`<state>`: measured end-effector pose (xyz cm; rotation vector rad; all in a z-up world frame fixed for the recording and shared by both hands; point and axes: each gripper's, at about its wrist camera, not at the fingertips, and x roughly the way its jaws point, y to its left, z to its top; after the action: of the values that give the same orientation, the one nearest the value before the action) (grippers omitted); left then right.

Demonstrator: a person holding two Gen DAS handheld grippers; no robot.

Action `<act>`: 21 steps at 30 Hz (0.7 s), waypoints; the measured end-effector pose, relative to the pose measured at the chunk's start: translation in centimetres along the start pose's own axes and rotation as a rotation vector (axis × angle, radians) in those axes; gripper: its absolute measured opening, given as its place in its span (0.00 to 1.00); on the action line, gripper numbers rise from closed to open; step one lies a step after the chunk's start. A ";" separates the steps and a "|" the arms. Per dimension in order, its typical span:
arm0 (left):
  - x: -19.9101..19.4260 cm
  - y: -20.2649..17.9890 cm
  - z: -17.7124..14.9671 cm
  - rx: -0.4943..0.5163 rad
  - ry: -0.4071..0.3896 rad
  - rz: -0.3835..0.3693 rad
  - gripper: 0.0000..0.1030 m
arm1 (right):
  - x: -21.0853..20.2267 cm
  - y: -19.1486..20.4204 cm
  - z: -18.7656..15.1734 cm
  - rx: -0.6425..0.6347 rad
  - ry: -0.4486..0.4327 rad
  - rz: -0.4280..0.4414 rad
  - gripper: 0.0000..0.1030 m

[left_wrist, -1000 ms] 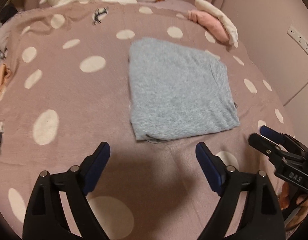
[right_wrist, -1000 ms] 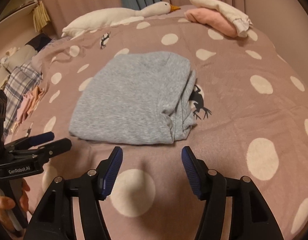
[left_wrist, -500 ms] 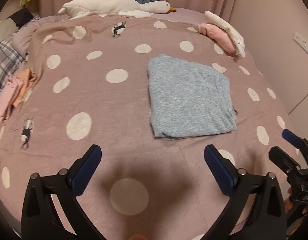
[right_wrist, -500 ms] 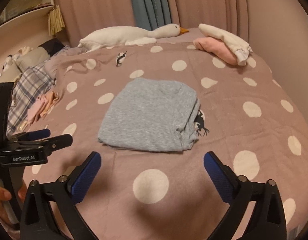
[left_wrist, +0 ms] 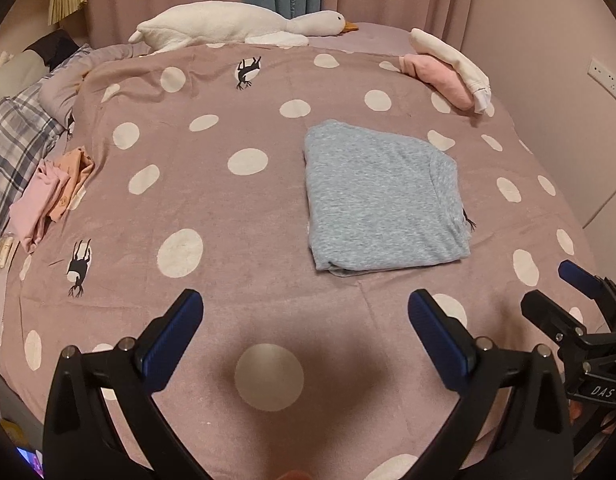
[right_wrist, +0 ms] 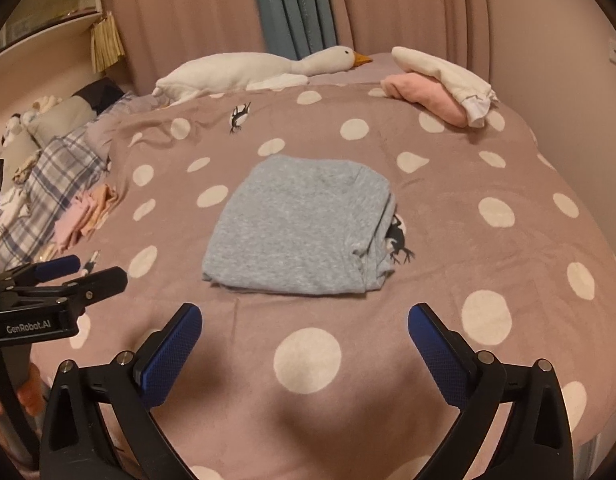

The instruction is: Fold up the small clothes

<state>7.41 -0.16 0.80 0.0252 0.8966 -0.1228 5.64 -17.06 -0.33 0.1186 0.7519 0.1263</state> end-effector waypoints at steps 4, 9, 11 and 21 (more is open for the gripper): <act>-0.2 -0.2 0.0 -0.004 -0.004 0.004 1.00 | -0.2 0.2 -0.1 -0.007 -0.005 -0.003 0.99; -0.3 -0.2 0.1 -0.008 -0.002 -0.002 1.00 | -0.3 0.4 0.1 -0.014 -0.008 -0.002 0.99; -0.4 -0.2 0.1 -0.008 0.000 -0.004 1.00 | -0.3 0.3 0.2 -0.013 -0.007 -0.002 0.99; -0.4 -0.1 0.2 -0.013 0.000 -0.014 1.00 | -0.2 0.3 0.3 -0.016 -0.007 0.000 0.99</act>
<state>7.31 -0.24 1.18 0.0066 0.8977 -0.1298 5.69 -16.82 0.11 0.1037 0.7439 0.1317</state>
